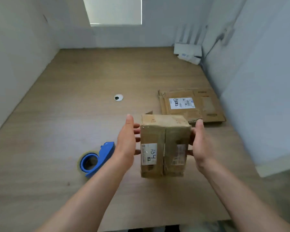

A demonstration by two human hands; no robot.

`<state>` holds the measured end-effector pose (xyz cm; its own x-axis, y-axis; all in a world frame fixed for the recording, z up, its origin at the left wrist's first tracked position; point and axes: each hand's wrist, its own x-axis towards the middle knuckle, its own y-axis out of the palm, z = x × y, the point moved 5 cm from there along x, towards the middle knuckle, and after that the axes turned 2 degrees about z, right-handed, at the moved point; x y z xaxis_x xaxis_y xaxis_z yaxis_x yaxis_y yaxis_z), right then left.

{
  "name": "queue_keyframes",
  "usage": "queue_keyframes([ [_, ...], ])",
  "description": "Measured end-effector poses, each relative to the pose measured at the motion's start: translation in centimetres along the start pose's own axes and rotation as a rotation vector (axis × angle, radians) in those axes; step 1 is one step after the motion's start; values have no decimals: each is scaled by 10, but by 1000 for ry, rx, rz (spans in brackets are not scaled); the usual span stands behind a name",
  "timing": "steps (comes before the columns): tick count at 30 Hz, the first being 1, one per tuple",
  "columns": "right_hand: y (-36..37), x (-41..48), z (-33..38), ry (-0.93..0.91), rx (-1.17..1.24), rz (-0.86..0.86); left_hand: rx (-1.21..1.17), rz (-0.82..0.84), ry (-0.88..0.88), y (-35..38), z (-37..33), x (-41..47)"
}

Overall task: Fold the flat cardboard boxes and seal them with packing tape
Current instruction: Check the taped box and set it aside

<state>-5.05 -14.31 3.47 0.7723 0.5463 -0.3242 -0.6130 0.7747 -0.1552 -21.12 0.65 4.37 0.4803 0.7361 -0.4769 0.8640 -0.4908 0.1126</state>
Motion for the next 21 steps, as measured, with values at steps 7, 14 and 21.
queue_keyframes([
  [7,-19,-32,-31,-62,151,11,93,113,150,-7,15,-24],
  [14,-8,-60,-123,237,-20,-46,818,226,243,-8,117,-28],
  [21,-18,-51,-127,336,16,-134,870,105,269,1,133,-14],
])
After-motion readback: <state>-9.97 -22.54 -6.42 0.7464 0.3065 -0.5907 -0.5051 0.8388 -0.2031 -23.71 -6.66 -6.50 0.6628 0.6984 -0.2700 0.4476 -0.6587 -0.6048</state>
